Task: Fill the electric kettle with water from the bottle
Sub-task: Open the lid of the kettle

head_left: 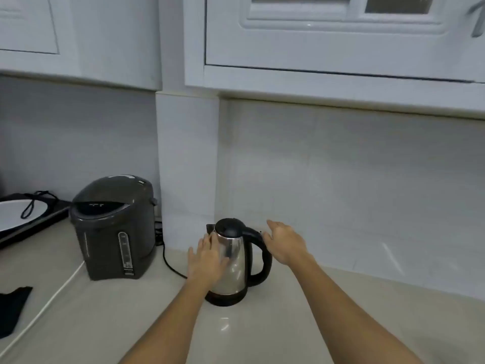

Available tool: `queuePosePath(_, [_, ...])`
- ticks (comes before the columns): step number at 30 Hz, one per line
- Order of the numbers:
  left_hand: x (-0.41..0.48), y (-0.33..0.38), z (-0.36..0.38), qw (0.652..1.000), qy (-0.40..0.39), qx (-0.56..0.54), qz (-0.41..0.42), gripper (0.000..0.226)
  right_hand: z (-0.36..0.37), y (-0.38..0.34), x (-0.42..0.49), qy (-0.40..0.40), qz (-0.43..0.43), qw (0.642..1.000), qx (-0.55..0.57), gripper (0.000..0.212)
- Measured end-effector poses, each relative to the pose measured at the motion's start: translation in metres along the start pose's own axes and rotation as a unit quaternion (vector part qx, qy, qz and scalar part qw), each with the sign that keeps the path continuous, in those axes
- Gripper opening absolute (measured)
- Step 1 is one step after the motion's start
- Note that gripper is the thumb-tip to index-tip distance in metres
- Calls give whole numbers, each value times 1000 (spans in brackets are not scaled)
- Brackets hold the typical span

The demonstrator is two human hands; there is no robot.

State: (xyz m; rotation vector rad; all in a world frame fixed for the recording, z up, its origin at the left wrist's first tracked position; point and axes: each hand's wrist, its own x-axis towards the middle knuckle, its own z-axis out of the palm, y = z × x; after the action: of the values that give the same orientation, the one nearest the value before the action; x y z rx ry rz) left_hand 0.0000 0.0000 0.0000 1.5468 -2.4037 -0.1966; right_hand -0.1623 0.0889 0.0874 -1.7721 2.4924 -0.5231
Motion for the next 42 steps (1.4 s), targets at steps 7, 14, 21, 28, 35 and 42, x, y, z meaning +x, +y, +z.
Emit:
queuePosePath(7, [24,-12,35,988,-33,-140,-60,94,39,-36,57,-34,29,999,-20,41])
queuePosePath(14, [28,-10,64,973,57,-217,-59,102,72,-54,92,-55,85,995,-12,51])
queuePosePath(21, [30,-15,71,970,70,-229,-42,103,83,-66,107,-22,158,987,0,69])
queuePosePath(28, [28,-15,75,969,105,-219,-50,99,86,-71,109,-6,149,987,-53,53])
queuePosePath(35, [32,-17,73,972,55,-222,-46,103,76,-61,111,33,150,981,117,42])
queuePosePath(42, [31,-18,72,964,53,-257,-52,104,71,-14,84,77,182,912,360,54])
